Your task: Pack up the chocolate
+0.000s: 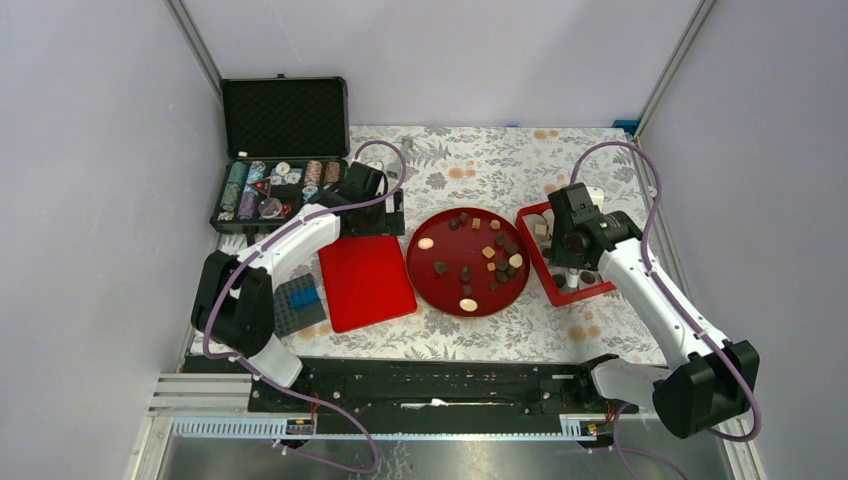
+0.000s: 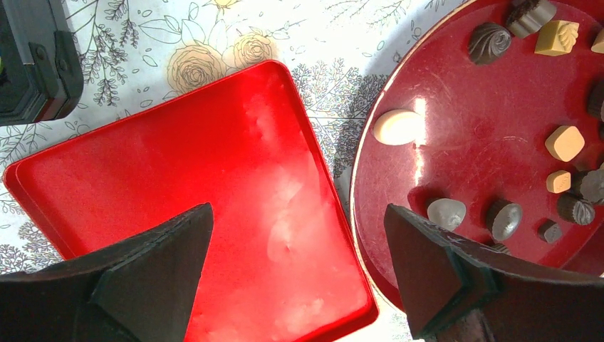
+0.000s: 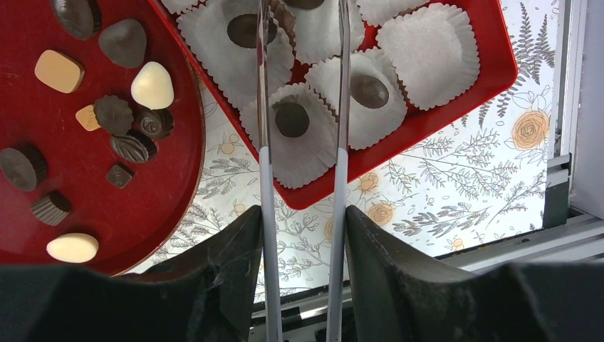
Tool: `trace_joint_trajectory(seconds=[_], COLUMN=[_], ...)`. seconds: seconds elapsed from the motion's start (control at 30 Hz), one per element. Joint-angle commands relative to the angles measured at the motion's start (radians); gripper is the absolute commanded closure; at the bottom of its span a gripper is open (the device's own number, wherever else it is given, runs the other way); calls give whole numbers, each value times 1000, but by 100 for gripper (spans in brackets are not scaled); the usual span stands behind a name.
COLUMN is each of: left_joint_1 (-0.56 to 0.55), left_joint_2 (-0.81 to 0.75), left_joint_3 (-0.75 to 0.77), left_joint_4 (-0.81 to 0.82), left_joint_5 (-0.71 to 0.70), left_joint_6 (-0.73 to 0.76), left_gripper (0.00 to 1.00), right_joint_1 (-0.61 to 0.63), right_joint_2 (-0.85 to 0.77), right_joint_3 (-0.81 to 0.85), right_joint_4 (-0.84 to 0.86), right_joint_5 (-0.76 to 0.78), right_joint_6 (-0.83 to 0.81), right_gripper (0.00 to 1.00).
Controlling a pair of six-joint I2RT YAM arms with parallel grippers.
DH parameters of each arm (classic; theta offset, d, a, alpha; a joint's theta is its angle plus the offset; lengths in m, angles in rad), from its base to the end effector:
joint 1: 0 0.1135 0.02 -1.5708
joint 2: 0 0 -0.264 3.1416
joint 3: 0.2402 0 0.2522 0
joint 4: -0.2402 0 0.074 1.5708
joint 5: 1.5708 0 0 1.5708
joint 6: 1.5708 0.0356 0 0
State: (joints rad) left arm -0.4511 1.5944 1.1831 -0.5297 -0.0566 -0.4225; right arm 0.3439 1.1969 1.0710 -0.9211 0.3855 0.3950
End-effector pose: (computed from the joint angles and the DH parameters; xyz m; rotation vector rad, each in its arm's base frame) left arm 0.3062 -0.1461 0.2460 0.0129 2.5332 -0.2841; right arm 0.2188 0.0641 0.2954 0.1955 2.5076 -0.2140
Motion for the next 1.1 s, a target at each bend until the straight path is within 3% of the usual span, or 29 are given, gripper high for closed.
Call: trace_joint_trajectory(seconds=[0.0,0.23,0.4,0.73,1.07], left_joint_1=[5,5,5,5,5], left_joint_2=[-23,-47,-58,-85,-112], left_joint_3=[29,20,20,17,-1], left_joint_4=[19,19,14,-7,-13], left_joint_5=[13,-18,-32,-78,-89], left_joint_6=[4,14,16,22,21], left_gripper=[1,1,1,1,1], right_joint_1=[-8,-8,-2,225,250], right_joint_2=[-40,-72,-63,29,89], right_joint_3=[3,98,189,205,140], right_joint_4=[23,8,2,34,116], right_joint_5=[45,12,-70,-97,-150], right_joint_6=[-6,-24,-44,-39,-45], right_gripper=[49,73,82,76,60])
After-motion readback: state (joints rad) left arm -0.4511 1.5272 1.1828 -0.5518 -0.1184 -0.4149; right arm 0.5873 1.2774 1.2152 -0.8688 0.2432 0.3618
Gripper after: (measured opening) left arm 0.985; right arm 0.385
